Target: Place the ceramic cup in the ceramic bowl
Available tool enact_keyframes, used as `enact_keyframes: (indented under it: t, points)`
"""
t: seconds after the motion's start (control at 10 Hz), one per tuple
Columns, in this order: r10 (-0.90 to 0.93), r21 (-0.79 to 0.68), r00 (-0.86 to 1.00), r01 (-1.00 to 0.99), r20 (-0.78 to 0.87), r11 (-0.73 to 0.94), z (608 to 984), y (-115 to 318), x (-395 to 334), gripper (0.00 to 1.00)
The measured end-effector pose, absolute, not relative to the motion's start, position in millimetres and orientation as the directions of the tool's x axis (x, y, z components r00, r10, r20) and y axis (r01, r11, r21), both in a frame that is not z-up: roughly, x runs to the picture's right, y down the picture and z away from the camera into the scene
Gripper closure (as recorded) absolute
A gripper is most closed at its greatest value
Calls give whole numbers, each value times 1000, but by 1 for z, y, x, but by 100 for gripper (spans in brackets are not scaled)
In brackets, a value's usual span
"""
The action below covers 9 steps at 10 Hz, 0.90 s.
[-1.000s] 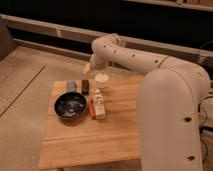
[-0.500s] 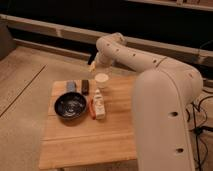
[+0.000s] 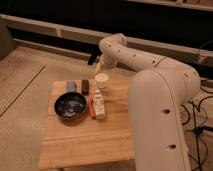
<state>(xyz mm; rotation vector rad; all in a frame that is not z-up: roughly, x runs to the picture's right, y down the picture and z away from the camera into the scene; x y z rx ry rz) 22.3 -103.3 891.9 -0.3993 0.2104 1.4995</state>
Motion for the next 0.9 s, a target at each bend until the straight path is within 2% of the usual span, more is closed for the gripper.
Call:
enact_keyframes:
  t: [0.3,0.7,0.9]
  points:
    - [906,-60,40,-998,-421,16,909,-95,40,35]
    - [848,-46,47,-999,-528,27,948,-56,33,35]
    - [829,-44,56,-998,-557,38,966,-51,34,35]
